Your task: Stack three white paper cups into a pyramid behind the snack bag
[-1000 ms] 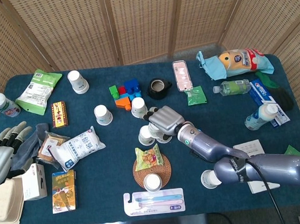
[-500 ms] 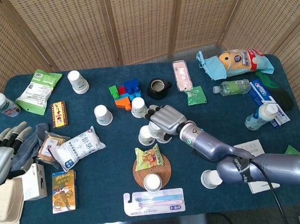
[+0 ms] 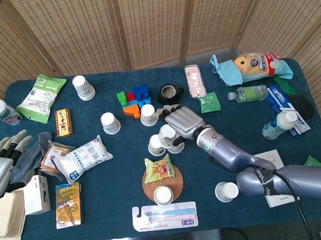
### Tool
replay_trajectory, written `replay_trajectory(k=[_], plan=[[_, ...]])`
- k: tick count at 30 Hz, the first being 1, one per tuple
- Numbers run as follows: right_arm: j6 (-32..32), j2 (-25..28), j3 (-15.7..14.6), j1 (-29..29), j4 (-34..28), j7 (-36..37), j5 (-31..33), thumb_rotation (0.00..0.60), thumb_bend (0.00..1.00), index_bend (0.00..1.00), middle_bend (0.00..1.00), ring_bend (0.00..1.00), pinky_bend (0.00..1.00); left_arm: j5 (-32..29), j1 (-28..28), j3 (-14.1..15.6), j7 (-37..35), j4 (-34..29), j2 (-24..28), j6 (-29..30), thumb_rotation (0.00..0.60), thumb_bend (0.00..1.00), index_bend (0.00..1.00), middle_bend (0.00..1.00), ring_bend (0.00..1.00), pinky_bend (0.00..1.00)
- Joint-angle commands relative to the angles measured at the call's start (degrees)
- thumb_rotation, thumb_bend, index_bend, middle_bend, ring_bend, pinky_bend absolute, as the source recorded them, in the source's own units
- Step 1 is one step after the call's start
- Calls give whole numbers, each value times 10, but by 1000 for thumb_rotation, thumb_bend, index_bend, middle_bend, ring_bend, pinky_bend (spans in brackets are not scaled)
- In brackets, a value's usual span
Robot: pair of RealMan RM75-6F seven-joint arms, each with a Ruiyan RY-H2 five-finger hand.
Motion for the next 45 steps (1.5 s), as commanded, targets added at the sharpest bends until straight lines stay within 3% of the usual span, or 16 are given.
replay_trajectory(k=[1,4,7,21,34,45], plan=[[24,10,5,-14,1,7,6,478,542,0,79,32,137,-2,2,-1,-1,-1,1,3,600,427,0,0,0,0],[43,20,7,-29,6,14,14,580,580,4,87,32,137,-4,4,-1,-2,-1,4,4,600,428,0,0,0,0],[58,28,9,-46,17,22,17,600,597,31,95,32,147,-6,5,-2,-2,-2,5,5,600,428,0,0,0,0],[99,52,7,-155,93,87,-43,600,589,148,123,64,225,-27,12,-11,4,-13,18,16,600,427,0,0,0,0],[227,46,-17,-309,153,153,-171,600,580,170,140,54,194,-30,32,-6,-6,-16,18,33,600,427,0,0,0,0],[307,66,-37,-413,114,151,-221,600,579,180,142,36,149,-17,56,8,6,-12,-4,57,600,428,0,0,0,0]])
